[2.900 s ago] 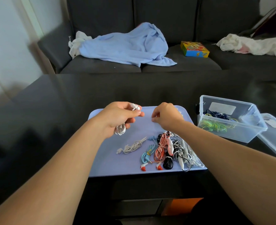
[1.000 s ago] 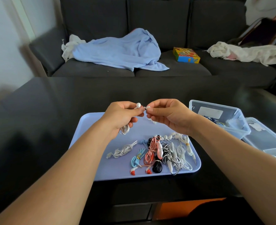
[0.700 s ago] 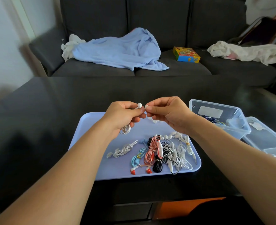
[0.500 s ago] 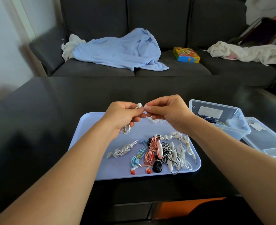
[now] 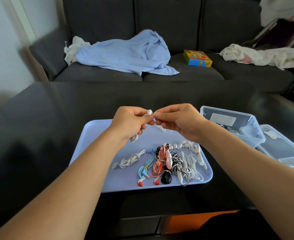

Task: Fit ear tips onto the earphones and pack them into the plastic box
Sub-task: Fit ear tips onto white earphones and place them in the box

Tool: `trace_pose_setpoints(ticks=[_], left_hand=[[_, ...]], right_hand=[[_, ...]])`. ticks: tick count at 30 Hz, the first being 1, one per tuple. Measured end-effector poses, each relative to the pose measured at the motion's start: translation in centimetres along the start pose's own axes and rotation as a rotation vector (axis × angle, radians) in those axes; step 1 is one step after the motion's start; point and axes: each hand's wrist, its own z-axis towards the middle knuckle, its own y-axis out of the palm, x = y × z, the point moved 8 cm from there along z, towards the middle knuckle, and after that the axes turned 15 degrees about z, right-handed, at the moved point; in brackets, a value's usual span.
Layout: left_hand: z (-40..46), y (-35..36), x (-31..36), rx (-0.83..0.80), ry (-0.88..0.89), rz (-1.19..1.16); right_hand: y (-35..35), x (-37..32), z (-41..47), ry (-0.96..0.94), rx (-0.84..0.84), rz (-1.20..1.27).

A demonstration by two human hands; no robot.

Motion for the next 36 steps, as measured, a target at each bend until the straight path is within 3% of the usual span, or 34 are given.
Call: trace_pose_setpoints(ticks=[5, 14, 26, 36], left_hand=[[-0.2, -0.1, 0.6, -0.011, 0.058, 0.005], [-0.5, -0.5, 1.3, -0.044, 0.142, 0.02], [-0.7, -0.1, 0.9, -0.078, 0.093, -0.032], [-0.3, 0.3, 1.4, -0.017, 0.156, -0.053]], right_hand=[[0.2, 1.1, -0.2, 0.17, -0.037, 0.19], [0.9, 1.8, -0.6, 0.313, -0.085, 0.406], [0.4, -1.1, -0.4, -0.046, -0.088, -0.067], [1.2, 0.8, -0.6, 0.204, -0.102, 0.395]])
